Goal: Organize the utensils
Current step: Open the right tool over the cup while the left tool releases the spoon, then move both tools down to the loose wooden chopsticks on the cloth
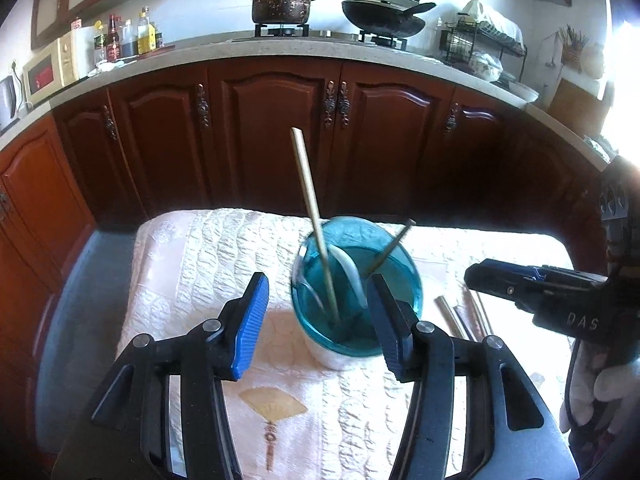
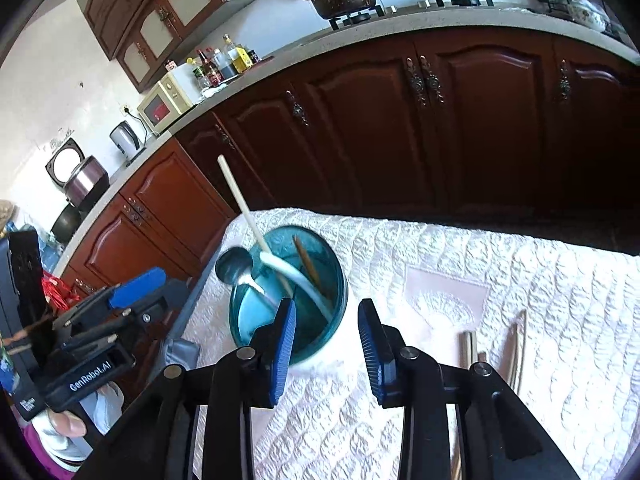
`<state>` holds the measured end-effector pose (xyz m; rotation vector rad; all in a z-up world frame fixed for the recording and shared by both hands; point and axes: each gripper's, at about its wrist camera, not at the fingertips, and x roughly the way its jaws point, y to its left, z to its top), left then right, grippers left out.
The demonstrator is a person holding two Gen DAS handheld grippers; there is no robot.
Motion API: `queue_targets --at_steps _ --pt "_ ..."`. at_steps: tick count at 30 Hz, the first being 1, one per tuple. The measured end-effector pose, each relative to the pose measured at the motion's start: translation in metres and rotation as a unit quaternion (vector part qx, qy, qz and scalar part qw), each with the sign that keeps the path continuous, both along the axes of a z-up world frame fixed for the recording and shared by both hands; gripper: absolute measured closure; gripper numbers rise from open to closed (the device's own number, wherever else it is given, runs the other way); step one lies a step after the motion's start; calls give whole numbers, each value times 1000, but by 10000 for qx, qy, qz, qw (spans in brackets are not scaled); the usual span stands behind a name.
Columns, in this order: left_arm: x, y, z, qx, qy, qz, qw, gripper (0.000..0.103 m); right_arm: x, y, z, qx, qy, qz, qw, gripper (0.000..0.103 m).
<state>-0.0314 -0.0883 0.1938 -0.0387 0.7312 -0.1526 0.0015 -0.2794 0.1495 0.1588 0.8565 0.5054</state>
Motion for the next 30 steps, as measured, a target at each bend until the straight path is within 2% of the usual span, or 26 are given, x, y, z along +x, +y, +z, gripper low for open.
queue_targets --at_steps 5,9,15,23,30 --pt "-9 -13 -3 -43 29 -52 10000 52 -20 -5 4 -133 -120 -164 9997 72" --pt "-17 -25 -3 -33 9 -107 9999 52 -33 -9 8 -337 -253 -295 9987 66" --pt "-28 -39 1 15 -70 -206 9998 52 -45 -20 10 -350 -295 -493 9977 66" --pt "-35 -57 1 23 -93 -371 9993 52 -61 -34 15 -650 -487 -734 9940 63" --pt "-38 -76 -2 25 -61 -548 9985 52 -71 -52 12 -702 -444 -909 9924 63"
